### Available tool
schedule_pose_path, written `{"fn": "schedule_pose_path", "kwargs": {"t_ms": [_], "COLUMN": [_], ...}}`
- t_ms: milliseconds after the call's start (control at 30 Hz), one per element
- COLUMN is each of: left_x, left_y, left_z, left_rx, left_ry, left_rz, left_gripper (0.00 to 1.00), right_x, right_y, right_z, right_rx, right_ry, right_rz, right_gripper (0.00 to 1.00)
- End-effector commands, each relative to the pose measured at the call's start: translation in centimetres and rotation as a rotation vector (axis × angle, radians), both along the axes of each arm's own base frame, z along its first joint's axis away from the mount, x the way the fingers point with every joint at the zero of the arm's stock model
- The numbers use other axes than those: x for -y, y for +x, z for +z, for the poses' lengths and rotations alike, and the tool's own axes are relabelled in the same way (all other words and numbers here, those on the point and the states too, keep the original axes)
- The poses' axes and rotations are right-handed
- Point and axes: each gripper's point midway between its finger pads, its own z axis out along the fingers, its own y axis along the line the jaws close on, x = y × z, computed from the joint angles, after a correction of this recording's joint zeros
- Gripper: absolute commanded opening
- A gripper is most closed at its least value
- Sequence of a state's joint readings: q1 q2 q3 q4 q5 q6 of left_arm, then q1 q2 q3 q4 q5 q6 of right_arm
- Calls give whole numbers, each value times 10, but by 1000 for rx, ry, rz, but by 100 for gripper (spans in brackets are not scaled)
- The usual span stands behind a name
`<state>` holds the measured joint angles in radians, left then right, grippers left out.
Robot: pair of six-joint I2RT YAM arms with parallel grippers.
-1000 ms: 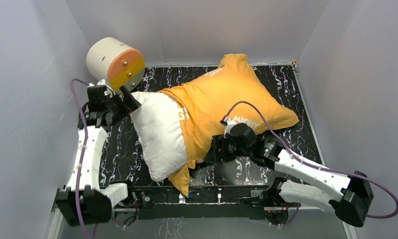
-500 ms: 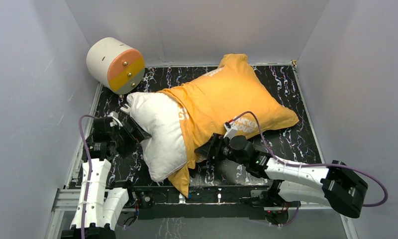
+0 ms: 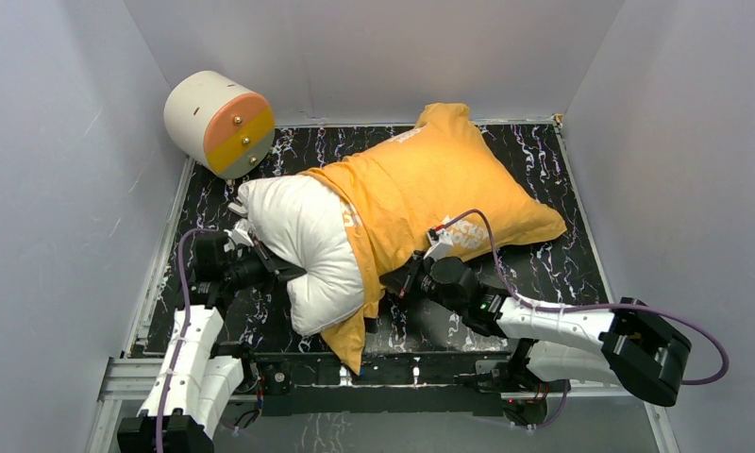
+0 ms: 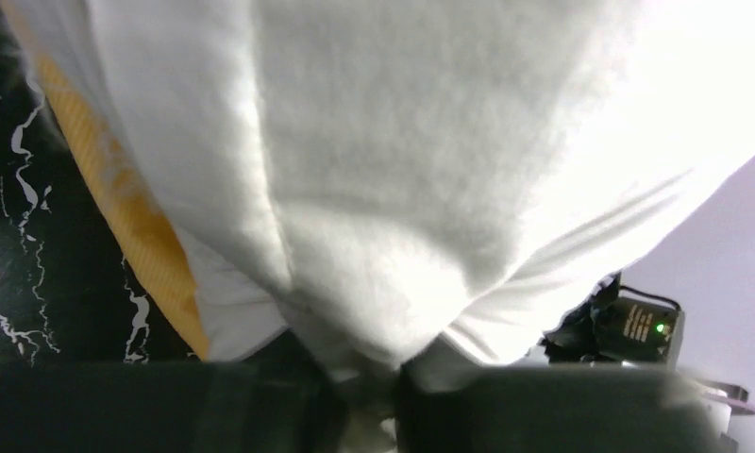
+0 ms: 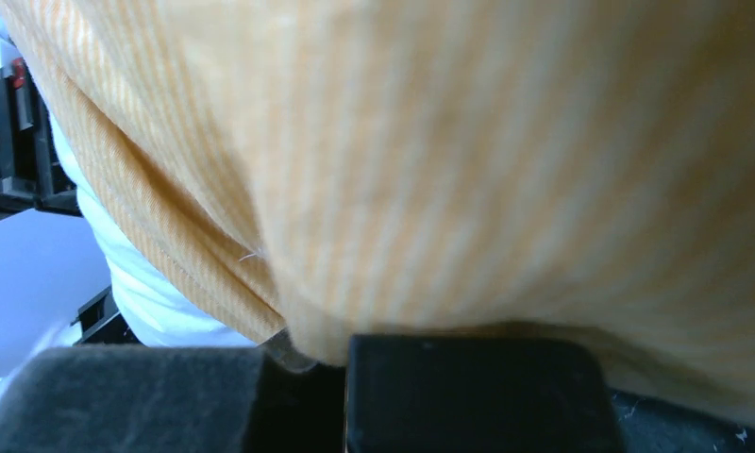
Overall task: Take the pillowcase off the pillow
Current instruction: Remove the pillow from the pillowcase.
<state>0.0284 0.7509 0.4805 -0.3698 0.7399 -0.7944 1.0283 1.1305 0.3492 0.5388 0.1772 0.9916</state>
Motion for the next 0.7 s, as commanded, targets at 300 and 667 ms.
{"fn": "schedule_pose_path", "kwargs": {"t_ms": [300,667], "left_x": [-16,-10], "left_y": [14,22], "left_z": [37,63], "left_rx": [56,97], "left_ry": [150,123], "left_rz": [26,-11], "left_gripper": [0,0], "right_x": [103,19], "right_y": [12,-24], "right_z": [11,48], "right_rx": [-44,236], "right_ry": [-366,122], "right_rz": [-329,72], "right_gripper": [69,82]}}
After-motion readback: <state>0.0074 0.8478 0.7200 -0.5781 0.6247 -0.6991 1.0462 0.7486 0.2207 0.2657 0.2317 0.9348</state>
